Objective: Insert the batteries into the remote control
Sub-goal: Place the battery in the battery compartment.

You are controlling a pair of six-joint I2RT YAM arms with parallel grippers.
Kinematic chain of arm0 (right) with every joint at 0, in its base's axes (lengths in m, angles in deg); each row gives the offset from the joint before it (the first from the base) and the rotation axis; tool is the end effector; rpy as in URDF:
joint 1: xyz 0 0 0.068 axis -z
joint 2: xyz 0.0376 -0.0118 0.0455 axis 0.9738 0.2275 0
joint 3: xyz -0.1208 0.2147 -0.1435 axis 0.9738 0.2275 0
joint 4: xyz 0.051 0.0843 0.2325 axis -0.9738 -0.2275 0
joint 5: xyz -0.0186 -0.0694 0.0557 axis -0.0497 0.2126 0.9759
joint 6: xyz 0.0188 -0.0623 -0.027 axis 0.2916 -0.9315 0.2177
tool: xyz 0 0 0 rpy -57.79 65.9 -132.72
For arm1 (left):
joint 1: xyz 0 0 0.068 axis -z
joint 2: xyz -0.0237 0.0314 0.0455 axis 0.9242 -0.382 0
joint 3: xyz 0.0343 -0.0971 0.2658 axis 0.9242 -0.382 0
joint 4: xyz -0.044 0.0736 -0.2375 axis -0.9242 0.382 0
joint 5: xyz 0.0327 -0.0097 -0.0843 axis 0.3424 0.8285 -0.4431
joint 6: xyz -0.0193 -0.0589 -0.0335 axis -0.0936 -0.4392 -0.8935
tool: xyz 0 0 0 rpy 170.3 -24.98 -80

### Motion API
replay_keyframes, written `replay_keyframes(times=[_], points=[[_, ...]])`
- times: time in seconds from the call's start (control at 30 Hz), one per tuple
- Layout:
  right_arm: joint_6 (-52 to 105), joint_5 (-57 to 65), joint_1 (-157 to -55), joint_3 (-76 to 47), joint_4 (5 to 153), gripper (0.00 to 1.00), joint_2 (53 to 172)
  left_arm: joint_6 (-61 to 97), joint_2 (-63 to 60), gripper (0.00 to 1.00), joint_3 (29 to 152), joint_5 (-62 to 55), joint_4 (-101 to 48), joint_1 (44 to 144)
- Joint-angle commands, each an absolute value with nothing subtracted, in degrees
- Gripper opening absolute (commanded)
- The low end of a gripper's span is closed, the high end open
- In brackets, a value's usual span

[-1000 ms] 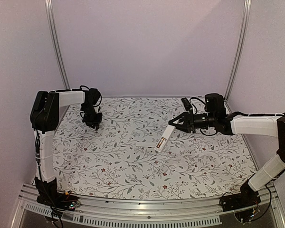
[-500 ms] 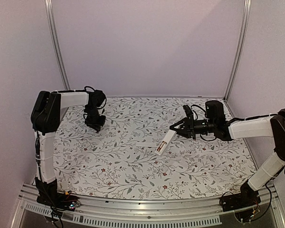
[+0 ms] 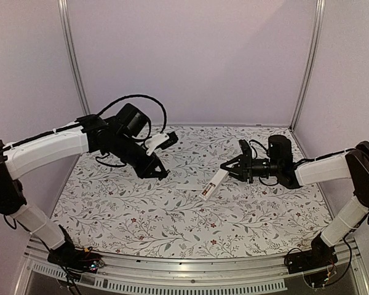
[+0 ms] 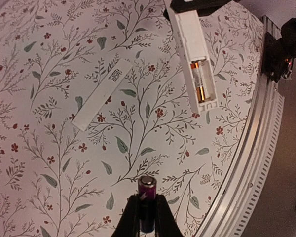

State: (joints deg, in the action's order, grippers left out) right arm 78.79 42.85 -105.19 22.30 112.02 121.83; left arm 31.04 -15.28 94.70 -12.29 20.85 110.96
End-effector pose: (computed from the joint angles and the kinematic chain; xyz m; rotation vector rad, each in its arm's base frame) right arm 0.2643 0.1905 0.2052 -0.0686 2.2398 1.7185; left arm 0.2266 -0.2375 0.2876 1.1232 2.3990 -0.6404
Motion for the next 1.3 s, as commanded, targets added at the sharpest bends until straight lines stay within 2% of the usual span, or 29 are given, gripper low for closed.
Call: replay_keyframes(times=[0.0, 0.13, 0.2, 0.33, 0.8, 1.27], points=[[78.8, 41.8, -106.0, 22.7, 114.5, 0.00, 120.5, 38.1, -12.2, 0.00, 93.3, -13.4, 19.3, 114.3], [78.6, 40.1, -108.3, 22.8, 115.2, 0.00, 119.8, 39.1, -12.2, 0.00, 97.6, -12.0, 22.8, 118.7], [78.5, 39.1, -109.2, 23.0, 115.7, 0.00, 119.5, 37.4, -14.2, 0.00, 101.5, -8.8, 25.6, 120.5], [80.6, 37.4, -110.2, 23.7, 119.4, 0.00, 119.6, 34.5, -18.3, 0.01, 106.4, -9.6, 30.5, 124.1], [82.2, 36.2, -113.0, 24.1, 121.0, 0.00, 118.7, 45.4, -10.9, 0.01, 95.3, -6.6, 16.2, 133.3], [80.5, 36.9, -113.2, 24.2, 119.5, 0.00, 117.5, 62.5, -2.4, 0.04, 86.5, -1.3, 12.7, 136.7]])
